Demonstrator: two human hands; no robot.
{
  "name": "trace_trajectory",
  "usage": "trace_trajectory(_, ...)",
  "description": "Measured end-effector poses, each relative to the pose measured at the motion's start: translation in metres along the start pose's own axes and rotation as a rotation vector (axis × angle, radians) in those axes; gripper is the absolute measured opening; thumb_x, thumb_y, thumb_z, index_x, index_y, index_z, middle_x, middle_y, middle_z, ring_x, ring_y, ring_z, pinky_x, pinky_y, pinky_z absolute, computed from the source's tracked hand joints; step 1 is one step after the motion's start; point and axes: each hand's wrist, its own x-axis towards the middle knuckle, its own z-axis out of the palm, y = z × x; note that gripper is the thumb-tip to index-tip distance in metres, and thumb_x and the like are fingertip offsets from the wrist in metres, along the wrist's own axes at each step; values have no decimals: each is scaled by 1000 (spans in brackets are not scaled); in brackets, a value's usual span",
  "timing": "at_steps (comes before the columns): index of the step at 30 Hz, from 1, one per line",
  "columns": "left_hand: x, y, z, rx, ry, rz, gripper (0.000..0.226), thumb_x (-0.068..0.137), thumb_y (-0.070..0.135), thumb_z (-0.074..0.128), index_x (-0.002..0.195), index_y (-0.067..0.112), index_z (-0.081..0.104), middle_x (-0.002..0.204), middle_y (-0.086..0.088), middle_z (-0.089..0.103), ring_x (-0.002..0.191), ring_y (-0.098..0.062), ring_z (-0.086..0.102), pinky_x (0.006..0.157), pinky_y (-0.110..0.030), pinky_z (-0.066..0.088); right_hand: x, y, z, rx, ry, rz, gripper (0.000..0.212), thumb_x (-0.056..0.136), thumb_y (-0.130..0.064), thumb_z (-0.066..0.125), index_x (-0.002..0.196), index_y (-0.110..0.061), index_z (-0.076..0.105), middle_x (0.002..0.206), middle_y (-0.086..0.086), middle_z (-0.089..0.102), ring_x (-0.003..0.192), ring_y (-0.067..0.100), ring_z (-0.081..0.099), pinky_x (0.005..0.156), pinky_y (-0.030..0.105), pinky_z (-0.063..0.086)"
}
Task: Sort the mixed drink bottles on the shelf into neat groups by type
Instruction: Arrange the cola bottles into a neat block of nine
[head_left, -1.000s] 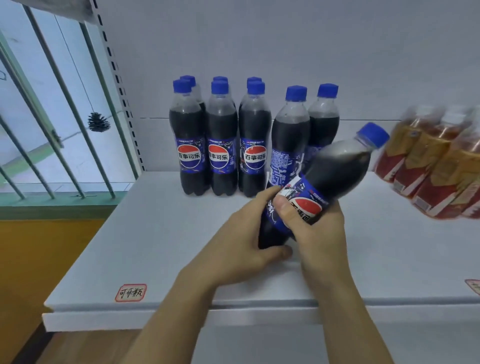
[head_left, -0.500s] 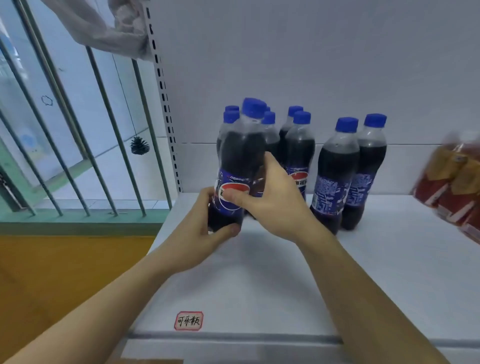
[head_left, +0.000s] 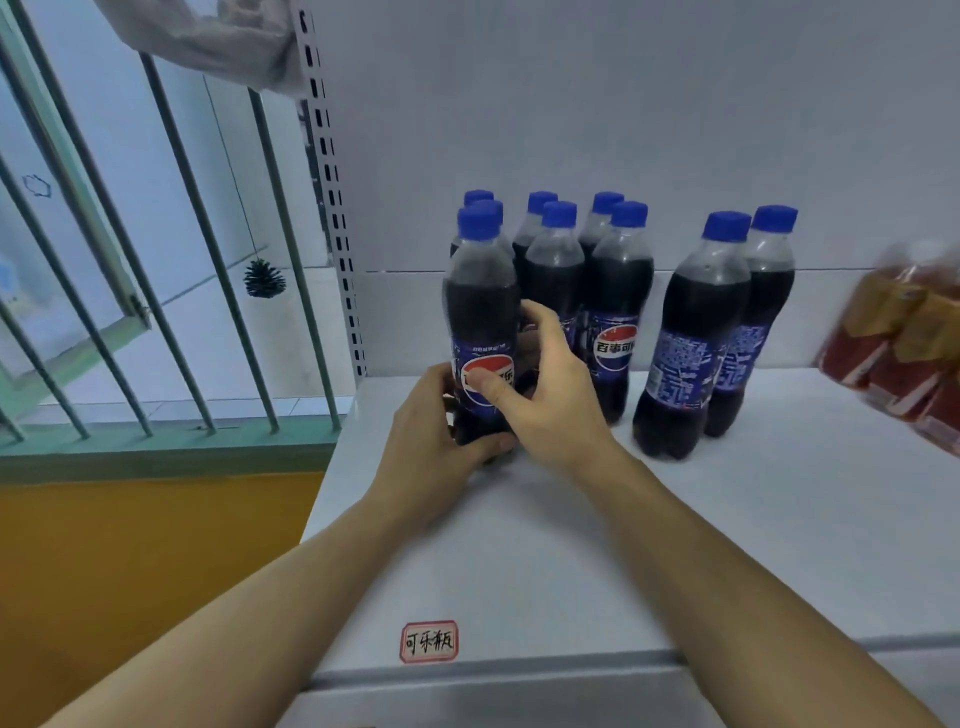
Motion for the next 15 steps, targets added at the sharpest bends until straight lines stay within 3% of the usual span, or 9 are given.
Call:
trace_trajectory(6, 0, 0, 1, 35, -26, 28, 79, 68, 35, 92, 133, 29, 48, 114, 23, 62, 103, 9, 59, 83, -11, 49, -7, 5, -7, 15, 14, 59, 68, 89, -36, 78, 146, -23, 42, 119, -13, 68, 106, 1, 66, 93, 26, 55)
trace_trajectory(11, -1, -3, 1, 38, -37, 8, 81, 68, 34, 92, 134, 27, 46, 116, 19, 61, 101, 5, 61, 80, -8, 46, -11, -2, -10, -58, -18, 94, 61, 91, -35, 77, 142, -24, 47, 113, -11, 68, 98, 5, 67, 88, 29, 57)
trace_trajectory(13, -3, -3, 1, 55, -46, 2, 82, 69, 35, 91, 136, 26, 45, 120, 15, 60, 103, -5, 62, 83, -15, 48, -13, -7, -17, -37, 21, 122, 46, 94, -29, 73, 135, -22, 53, 108, -8, 68, 94, 8, 67, 84, 28, 57)
trace_trajectory(15, -3, -1, 0, 101, -40, -33, 82, 71, 39, 90, 136, 24, 43, 118, 12, 58, 103, -10, 59, 83, -23, 48, -19, -10, -29, 24, 202, 131, 23, 97, -19, 68, 119, -21, 61, 99, -4, 69, 87, 15, 68, 77, 33, 58)
